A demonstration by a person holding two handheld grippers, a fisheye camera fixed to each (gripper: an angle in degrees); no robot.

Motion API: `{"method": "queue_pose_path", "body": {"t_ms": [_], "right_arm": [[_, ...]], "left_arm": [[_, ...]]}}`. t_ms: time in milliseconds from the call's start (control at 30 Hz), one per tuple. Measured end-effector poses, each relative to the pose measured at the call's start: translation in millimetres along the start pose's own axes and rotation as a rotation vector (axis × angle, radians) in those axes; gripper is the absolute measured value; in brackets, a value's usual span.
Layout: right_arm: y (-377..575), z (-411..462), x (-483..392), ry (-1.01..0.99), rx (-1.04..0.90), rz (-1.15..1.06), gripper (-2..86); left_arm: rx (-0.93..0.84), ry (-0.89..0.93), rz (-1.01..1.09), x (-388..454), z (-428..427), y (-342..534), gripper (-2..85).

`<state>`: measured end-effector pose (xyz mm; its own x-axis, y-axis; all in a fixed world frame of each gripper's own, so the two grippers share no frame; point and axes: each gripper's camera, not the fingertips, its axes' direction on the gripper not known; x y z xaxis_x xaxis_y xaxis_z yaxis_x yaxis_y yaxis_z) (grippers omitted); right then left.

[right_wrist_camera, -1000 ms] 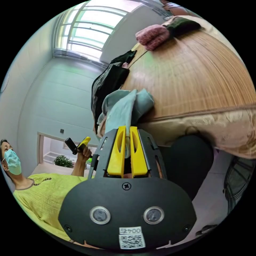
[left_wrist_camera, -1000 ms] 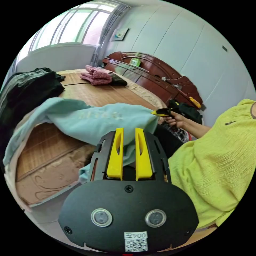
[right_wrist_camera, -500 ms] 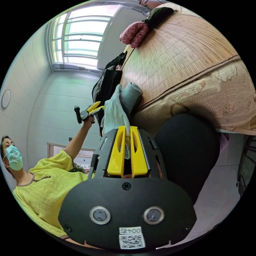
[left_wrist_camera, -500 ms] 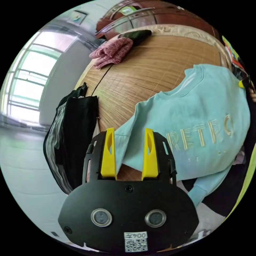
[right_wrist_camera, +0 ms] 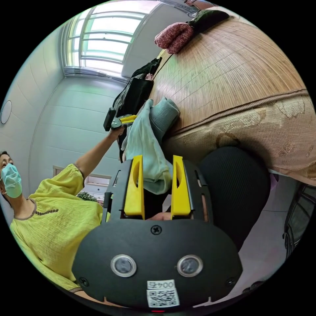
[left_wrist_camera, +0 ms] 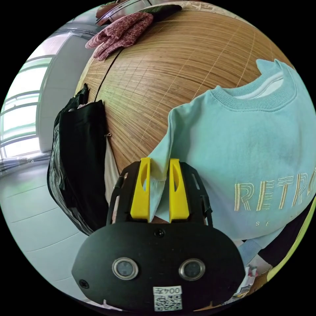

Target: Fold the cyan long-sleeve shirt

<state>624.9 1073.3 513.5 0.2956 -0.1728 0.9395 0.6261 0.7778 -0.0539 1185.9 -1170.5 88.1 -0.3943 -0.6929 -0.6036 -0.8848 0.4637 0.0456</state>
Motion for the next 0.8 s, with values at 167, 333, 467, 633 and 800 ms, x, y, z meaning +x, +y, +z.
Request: {"method": "queue_pose_path", "body": {"t_ms": [167,333,467,633,800], "right_arm": [[9.9,9.4,-40.5,-0.002,-0.069,-0.079,8.8],[30.0,24.5,-102.6,0.124,-0.123,-0.175,4.0],[45.3,17.9,-146.6,0.237,-0.076,-0.187,3.9],[50.4,-19.2,-256.8,0.406,0.01,-0.345,3.8],[45.7,-88.3,-384.6,0.554,0.241,-0.521,3.1]], "left_arm": [[-0.073,0.085,-0.048,-18.8,-14.7,24.7,3.5],[0.064,0.045,-0.203,-49.6,-72.6,77.3,2.6],[0.295,0.057,-0.453,-97.3,-148.5,170.4,2.1],[0.678,0.313,-0.755,-150.5,-220.7,318.3,1.6],[0.939,0.317,-0.849,-158.5,-287.2,431.2,1.5]]}}
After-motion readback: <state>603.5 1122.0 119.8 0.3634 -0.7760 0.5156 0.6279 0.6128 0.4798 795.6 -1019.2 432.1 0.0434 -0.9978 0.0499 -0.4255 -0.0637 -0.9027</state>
